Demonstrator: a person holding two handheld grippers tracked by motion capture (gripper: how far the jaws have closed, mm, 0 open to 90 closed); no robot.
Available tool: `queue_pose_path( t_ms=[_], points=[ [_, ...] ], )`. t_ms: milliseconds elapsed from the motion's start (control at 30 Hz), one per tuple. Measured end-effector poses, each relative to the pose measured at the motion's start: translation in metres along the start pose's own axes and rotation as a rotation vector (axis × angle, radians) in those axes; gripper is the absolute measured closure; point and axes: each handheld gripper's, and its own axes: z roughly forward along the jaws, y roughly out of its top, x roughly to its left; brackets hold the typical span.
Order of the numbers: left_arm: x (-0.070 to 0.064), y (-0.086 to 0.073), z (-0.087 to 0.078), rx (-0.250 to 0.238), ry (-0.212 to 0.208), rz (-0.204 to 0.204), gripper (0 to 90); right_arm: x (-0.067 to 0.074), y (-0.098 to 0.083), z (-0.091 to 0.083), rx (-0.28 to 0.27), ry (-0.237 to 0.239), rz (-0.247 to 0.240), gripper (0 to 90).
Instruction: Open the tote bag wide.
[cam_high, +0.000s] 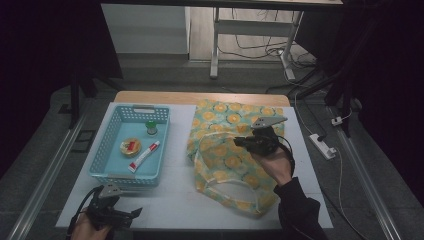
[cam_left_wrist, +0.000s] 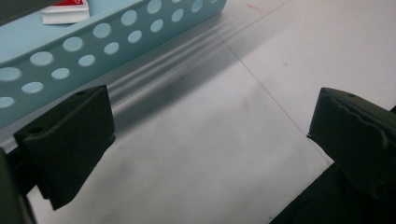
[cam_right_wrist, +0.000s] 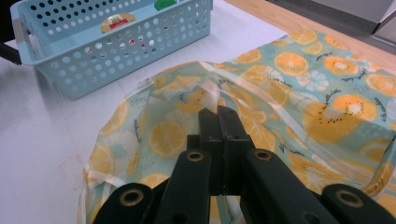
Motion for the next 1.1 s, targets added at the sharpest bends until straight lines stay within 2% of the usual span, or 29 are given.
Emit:
queue_pose_path(
  t_ms=[533,900,1100],
  points=[
    [0.002,-0.001,-0.001,-0.011,-0.011,-0.013,0.0,-0.003,0.017,-0.008,-0.054,-0.010,0.001,90.0],
    [0.003,-0.001,-0.002,-0.019,-0.009,-0.025,0.0,-0.002,0.027,-0.005,-0.061,-0.022,-0.010,90.0],
    [0.005,-0.002,-0.004,-0.033,0.003,-0.058,0.0,0.000,0.024,-0.001,-0.047,-0.022,-0.022,90.0]
  ],
)
